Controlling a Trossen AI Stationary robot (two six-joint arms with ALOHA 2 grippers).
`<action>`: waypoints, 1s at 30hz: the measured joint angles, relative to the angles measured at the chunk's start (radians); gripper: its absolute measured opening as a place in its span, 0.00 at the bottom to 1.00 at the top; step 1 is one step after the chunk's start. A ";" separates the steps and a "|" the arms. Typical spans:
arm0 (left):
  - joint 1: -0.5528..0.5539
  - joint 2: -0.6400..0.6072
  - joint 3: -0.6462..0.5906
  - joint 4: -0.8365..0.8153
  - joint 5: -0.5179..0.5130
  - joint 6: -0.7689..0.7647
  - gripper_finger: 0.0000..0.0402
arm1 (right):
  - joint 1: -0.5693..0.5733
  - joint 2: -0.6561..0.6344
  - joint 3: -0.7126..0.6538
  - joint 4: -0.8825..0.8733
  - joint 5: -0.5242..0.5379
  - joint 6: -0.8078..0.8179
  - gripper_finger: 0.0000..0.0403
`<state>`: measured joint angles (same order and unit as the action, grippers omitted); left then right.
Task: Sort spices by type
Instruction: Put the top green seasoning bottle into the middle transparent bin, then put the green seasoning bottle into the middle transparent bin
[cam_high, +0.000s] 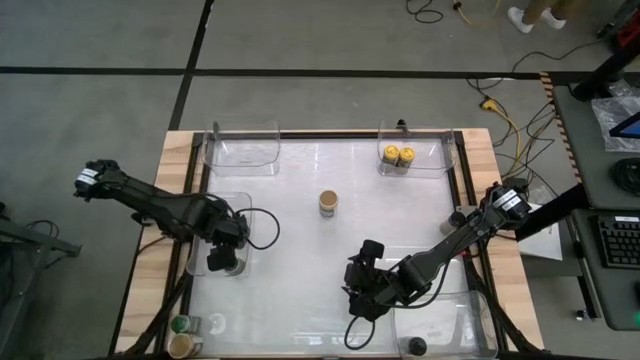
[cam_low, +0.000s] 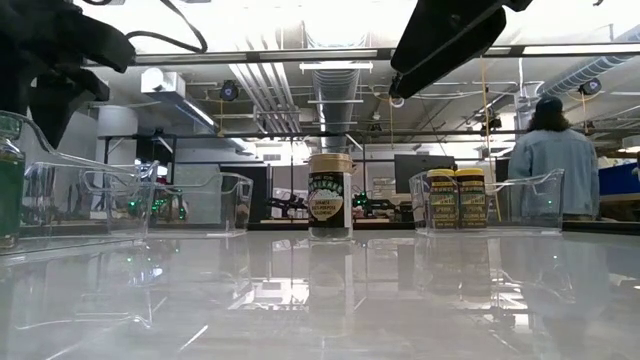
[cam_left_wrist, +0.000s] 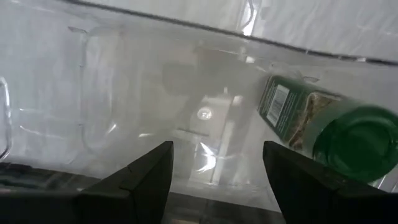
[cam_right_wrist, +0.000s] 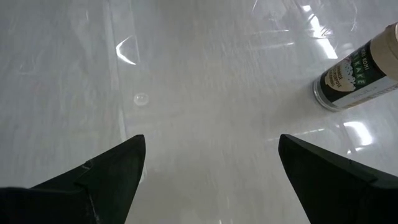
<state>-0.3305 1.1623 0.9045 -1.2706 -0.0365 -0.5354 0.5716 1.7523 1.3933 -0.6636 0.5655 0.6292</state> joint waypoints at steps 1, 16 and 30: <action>0.000 -0.006 0.004 -0.015 -0.003 0.000 0.58 | 0.000 0.000 0.000 0.000 0.000 0.000 0.89; -0.073 -0.082 0.415 -0.170 -0.025 -0.123 0.58 | 0.000 0.000 0.000 0.000 0.000 0.008 0.89; -0.583 0.061 0.407 -0.075 -0.088 -0.510 0.58 | 0.026 0.002 0.000 0.011 0.002 0.051 0.89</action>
<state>-0.9139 1.2237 1.3113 -1.3454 -0.1241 -1.0458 0.5980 1.7540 1.3930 -0.6526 0.5680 0.6807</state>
